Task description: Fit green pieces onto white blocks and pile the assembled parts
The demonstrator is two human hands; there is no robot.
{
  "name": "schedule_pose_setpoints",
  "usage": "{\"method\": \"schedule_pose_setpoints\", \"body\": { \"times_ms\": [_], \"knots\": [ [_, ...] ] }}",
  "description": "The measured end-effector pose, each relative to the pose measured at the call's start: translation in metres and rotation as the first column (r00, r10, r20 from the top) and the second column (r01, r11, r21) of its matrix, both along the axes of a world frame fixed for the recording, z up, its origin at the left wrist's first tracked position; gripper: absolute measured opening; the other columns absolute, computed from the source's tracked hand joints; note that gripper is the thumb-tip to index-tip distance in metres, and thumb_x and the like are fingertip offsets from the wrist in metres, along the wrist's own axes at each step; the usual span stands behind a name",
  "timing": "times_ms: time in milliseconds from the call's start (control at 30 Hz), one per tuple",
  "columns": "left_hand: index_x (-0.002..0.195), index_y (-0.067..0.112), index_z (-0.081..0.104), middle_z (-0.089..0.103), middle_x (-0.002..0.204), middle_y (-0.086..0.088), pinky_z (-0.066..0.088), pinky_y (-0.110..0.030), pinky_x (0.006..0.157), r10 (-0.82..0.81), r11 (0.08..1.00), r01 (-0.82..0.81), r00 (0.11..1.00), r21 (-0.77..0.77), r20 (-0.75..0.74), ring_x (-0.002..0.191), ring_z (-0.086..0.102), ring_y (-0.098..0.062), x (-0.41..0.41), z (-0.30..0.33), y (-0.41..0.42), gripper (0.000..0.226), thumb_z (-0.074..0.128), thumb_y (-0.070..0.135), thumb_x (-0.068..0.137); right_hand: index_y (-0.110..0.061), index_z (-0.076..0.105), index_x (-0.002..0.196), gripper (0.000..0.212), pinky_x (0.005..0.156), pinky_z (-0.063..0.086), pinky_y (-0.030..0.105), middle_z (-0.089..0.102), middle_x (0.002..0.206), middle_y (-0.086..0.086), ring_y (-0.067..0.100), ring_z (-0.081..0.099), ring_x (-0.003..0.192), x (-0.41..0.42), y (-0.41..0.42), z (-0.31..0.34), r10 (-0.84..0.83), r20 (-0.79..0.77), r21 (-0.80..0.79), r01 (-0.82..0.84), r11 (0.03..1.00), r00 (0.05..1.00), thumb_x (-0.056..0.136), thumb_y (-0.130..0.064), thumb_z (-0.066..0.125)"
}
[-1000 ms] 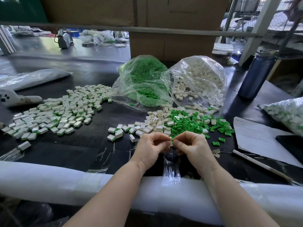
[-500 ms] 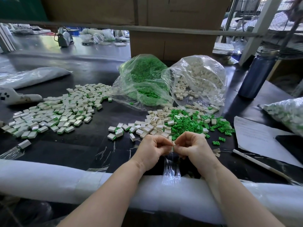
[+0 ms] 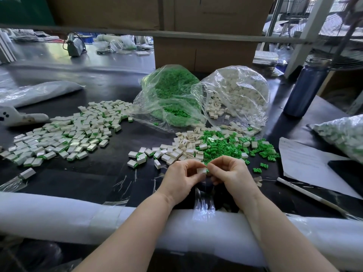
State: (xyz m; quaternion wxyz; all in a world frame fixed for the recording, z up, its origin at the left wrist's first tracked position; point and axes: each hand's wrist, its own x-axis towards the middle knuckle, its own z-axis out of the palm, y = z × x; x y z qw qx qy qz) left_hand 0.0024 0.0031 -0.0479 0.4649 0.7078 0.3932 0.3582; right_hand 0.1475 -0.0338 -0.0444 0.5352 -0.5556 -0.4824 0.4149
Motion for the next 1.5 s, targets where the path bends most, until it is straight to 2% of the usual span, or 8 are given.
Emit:
{"method": "schedule_pose_setpoints", "body": {
  "times_ms": [200, 400, 900, 1100, 1200, 1300, 1400, 1500],
  "knots": [
    [0.092, 0.007, 0.064, 0.067, 0.077, -0.005, 0.052, -0.016, 0.067, 0.026, 0.994, -0.013, 0.992, -0.109, 0.121, 0.069, 0.064, -0.009, -0.0006, -0.0018, 0.0023, 0.008, 0.058, 0.010, 0.089, -0.007, 0.066, 0.076, 0.011, 0.051, 0.050, 0.018, 0.067, 0.061, 0.003, 0.009, 0.060, 0.053, -0.0013, -0.0006, 0.0011, -0.001, 0.013, -0.011, 0.001, 1.000, 1.000, 0.085, -0.002, 0.064],
    [0.084, 0.008, 0.066, 0.061, 0.066, 0.002, 0.045, -0.009, 0.059, -0.019, 0.996, 0.025, 0.997, -0.088, 0.069, 0.056, 0.057, 0.004, -0.0012, -0.0003, 0.0026, 0.012, 0.056, 0.006, 0.090, -0.008, 0.063, 0.074, 0.013, 0.050, 0.047, 0.017, 0.062, 0.059, 0.002, 0.006, 0.056, 0.048, -0.0031, -0.0004, 0.0008, 0.003, 0.111, -0.063, 0.004, 0.998, 0.994, 0.086, -0.004, 0.062],
    [0.096, 0.009, 0.069, 0.061, 0.071, 0.005, 0.048, -0.025, 0.076, -0.067, 0.995, 0.060, 0.993, -0.079, -0.093, 0.068, 0.054, -0.008, -0.0039, 0.0003, 0.0012, 0.012, 0.059, 0.012, 0.090, -0.010, 0.062, 0.069, 0.019, 0.048, 0.041, 0.017, 0.056, 0.054, -0.001, 0.004, 0.049, 0.047, 0.0000, -0.0029, 0.0044, 0.098, 0.163, -0.128, -0.077, 0.989, 0.982, 0.085, -0.001, 0.062],
    [0.091, 0.008, 0.069, 0.062, 0.070, 0.004, 0.047, -0.020, 0.071, -0.036, 0.997, 0.036, 0.999, -0.067, -0.003, 0.066, 0.056, -0.007, -0.0031, 0.0008, 0.0007, 0.013, 0.056, 0.009, 0.091, -0.012, 0.062, 0.070, 0.018, 0.049, 0.043, 0.016, 0.057, 0.054, -0.005, 0.005, 0.051, 0.050, -0.0043, -0.0014, 0.0029, 0.037, 0.128, -0.047, -0.031, 0.998, 0.991, 0.085, -0.002, 0.062],
    [0.099, 0.011, 0.067, 0.064, 0.075, 0.001, 0.049, -0.019, 0.071, -0.030, 0.998, 0.030, 1.000, -0.047, -0.002, 0.066, 0.057, -0.005, 0.0002, -0.0007, -0.0002, 0.014, 0.055, 0.009, 0.092, -0.013, 0.063, 0.081, 0.016, 0.050, 0.047, 0.019, 0.064, 0.064, 0.003, 0.010, 0.059, 0.055, -0.0056, -0.0014, 0.0021, 0.011, 0.058, -0.010, -0.010, 1.000, 0.998, 0.085, 0.002, 0.060],
    [0.099, 0.020, 0.059, 0.063, 0.074, 0.000, 0.049, -0.023, 0.071, -0.043, 0.999, 0.043, 0.999, -0.032, -0.006, 0.067, 0.059, -0.011, 0.0013, -0.0017, -0.0023, 0.011, 0.057, 0.012, 0.091, -0.011, 0.065, 0.078, 0.016, 0.051, 0.050, 0.022, 0.067, 0.067, 0.011, 0.018, 0.063, 0.058, -0.0035, -0.0011, 0.0017, -0.027, 0.037, 0.001, 0.027, 1.000, 0.999, 0.083, 0.004, 0.061],
    [0.095, 0.022, 0.055, 0.060, 0.081, 0.005, 0.048, -0.019, 0.073, 0.002, 0.995, 0.008, 0.994, 0.096, -0.110, 0.070, 0.056, -0.008, 0.0010, -0.0035, -0.0019, 0.022, 0.069, 0.012, 0.082, -0.011, 0.066, 0.075, 0.016, 0.048, 0.048, 0.018, 0.067, 0.062, 0.002, 0.009, 0.060, 0.053, -0.0040, -0.0004, 0.0012, -0.044, 0.048, 0.005, 0.043, 0.999, 0.998, 0.082, 0.003, 0.063],
    [0.098, 0.011, 0.063, 0.059, 0.098, -0.003, 0.049, -0.023, 0.082, 0.063, 0.982, -0.038, 0.989, 0.184, -0.132, 0.084, 0.059, -0.014, 0.0011, -0.0040, -0.0007, 0.016, 0.068, 0.010, 0.082, -0.013, 0.067, 0.075, 0.014, 0.051, 0.049, 0.017, 0.068, 0.063, 0.002, 0.009, 0.062, 0.056, -0.0038, -0.0009, 0.0011, -0.030, 0.064, 0.008, 0.029, 1.000, 0.998, 0.082, -0.001, 0.066]
  ]
}}
